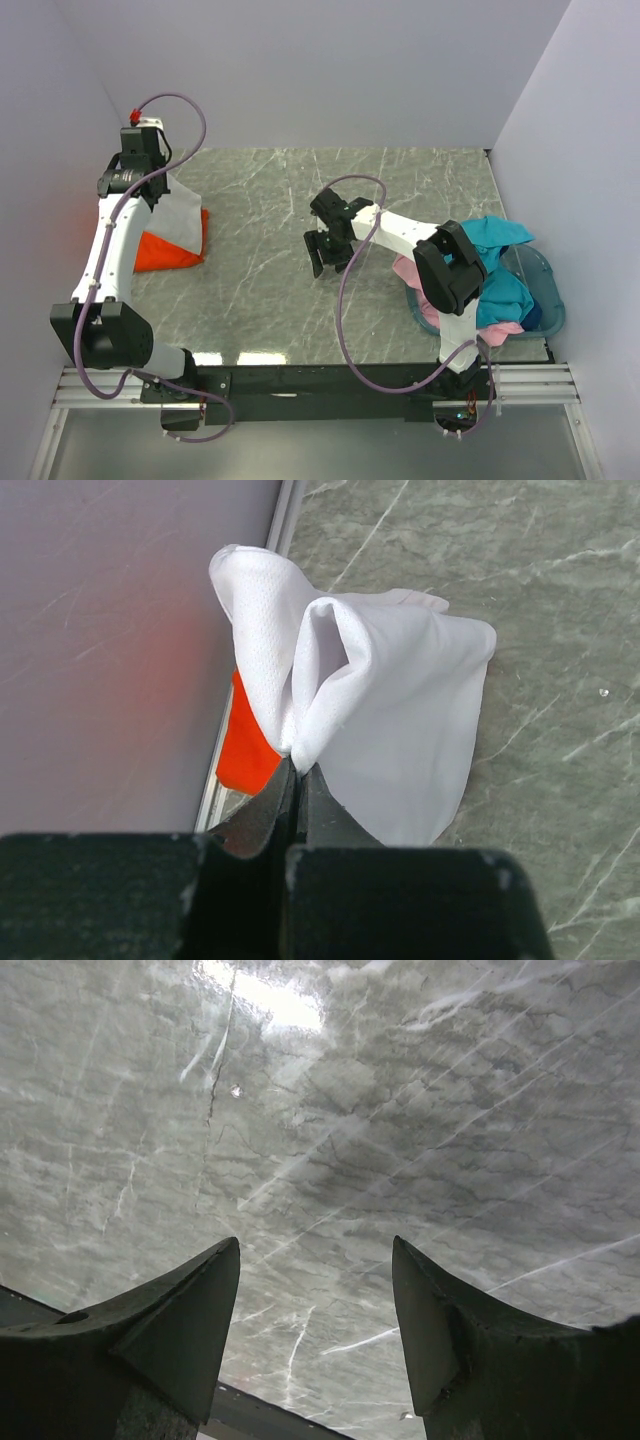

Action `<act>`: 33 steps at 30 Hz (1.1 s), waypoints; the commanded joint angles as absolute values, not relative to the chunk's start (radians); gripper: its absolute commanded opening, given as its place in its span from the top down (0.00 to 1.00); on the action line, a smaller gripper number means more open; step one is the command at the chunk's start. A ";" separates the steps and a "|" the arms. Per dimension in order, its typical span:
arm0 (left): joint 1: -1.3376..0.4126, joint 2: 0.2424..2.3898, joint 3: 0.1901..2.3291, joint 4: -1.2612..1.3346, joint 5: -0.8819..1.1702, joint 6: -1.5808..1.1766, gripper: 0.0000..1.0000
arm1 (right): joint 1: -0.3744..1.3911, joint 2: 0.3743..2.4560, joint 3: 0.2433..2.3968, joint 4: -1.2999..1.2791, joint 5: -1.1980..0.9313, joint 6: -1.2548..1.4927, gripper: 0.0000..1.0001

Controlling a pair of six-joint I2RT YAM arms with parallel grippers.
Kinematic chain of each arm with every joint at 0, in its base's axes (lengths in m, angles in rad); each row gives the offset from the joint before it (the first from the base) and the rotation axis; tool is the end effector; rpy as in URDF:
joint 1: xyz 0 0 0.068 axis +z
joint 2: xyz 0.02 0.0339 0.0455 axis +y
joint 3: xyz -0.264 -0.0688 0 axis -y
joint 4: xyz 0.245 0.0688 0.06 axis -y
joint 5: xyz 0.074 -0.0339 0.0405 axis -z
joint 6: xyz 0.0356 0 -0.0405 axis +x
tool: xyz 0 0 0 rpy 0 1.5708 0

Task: Fold and stack the t-shirts
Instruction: Neatly place the folded tshirt to the corner

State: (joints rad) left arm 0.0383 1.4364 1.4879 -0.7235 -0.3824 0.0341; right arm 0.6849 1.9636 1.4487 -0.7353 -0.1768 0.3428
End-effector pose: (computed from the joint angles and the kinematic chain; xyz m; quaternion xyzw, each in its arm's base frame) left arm 0.3092 0.0251 0.3810 -0.0844 0.8841 0.1865 0.4200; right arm 0.3044 0.2567 0.1855 -0.1813 0.9666 0.1540 0.0956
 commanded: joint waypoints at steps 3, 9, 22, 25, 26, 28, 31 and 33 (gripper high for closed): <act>0.049 1.410 1.480 -0.669 -0.361 0.046 1.00 | 0.695 1.930 1.427 -0.715 -0.184 0.342 0.31; 0.106 1.439 1.427 -0.621 -0.307 0.035 1.00 | 0.698 1.913 1.408 -0.712 -0.186 0.348 0.31; 0.256 1.647 1.511 -0.614 -0.256 0.029 1.00 | 0.704 1.865 1.341 -0.686 -0.190 0.364 0.31; 0.288 1.677 1.517 -0.612 -0.261 0.031 1.00 | 0.706 1.865 1.338 -0.684 -0.193 0.361 0.31; 0.296 1.684 1.519 -0.611 -0.262 0.029 1.00 | 0.706 1.867 1.338 -0.686 -0.193 0.360 0.31; 0.317 1.698 1.523 -0.611 -0.267 0.032 1.00 | 0.707 1.871 1.341 -0.690 -0.193 0.354 0.31; 0.342 1.721 1.531 -0.609 -0.268 0.031 1.00 | 0.707 1.878 1.347 -0.698 -0.196 0.345 0.31; 0.353 1.739 1.545 -0.620 -0.261 0.023 1.00 | 0.707 1.884 1.351 -0.703 -0.195 0.341 0.31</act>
State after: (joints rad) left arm 0.3355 1.7275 1.4879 -0.6514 -0.2680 0.0326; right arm 0.6987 1.9148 1.3441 -0.7094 -0.1864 0.3534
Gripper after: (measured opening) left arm 0.022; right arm 0.690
